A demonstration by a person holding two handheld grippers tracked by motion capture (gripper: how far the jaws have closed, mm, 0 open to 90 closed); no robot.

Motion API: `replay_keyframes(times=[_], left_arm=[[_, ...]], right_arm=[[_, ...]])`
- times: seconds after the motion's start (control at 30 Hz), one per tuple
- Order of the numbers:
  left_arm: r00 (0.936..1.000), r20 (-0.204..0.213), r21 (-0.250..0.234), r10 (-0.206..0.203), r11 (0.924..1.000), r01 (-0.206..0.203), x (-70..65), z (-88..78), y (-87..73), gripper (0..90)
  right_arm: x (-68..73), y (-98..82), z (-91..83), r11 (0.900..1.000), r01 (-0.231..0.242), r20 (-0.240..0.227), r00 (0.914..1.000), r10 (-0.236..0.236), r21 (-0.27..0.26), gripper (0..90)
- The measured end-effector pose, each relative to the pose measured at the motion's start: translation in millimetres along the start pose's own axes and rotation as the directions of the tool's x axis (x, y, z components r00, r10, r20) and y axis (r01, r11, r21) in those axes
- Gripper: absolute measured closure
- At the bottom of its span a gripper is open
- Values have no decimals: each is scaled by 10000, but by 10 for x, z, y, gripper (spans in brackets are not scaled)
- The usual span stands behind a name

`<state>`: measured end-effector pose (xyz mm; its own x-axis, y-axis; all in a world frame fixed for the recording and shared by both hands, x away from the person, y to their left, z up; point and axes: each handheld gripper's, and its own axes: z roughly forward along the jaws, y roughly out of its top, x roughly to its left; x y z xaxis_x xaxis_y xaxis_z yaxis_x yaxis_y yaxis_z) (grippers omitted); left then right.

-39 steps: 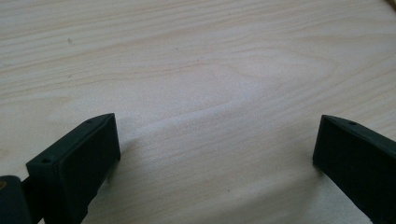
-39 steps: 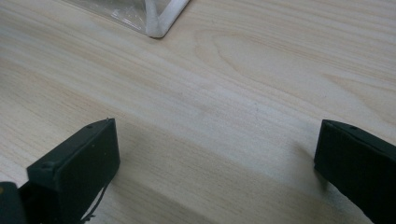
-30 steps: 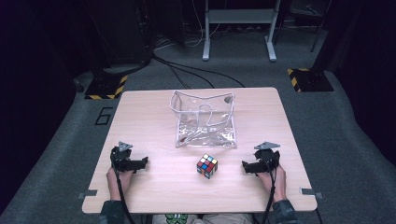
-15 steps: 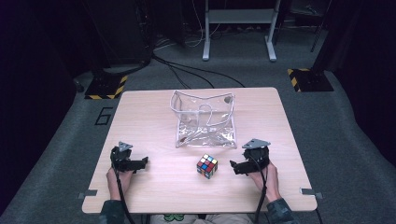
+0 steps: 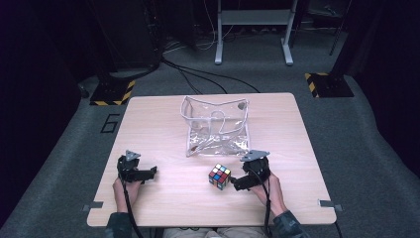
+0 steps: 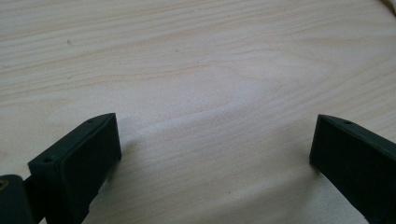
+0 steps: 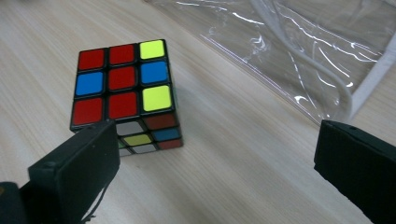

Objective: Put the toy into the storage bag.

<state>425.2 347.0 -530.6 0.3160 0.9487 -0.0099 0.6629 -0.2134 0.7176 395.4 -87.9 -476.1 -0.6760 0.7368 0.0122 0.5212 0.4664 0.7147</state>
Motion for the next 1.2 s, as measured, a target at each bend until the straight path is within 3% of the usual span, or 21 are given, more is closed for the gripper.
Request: replay_keyframes(times=[0.17,0.6,0.83,1.2], left_arm=[[10000,-6,5,-19,10000,19,-4,-2,-1,18],[10000,98,-48,21,10000,-20,-4,1,-2,19],[9997,222,-104,-68,9999,70,5,-5,-6,19],[9997,239,-89,33,10000,-31,2,-2,-4,20]], right_arm=[[95,31,25,9996,266,-315,9991,-270,-121,0],[253,112,204,9987,417,-918,9950,-387,307,0],[376,166,250,9968,608,-992,9935,-554,528,0],[443,203,424,9944,729,-1130,9915,-640,769,27]])
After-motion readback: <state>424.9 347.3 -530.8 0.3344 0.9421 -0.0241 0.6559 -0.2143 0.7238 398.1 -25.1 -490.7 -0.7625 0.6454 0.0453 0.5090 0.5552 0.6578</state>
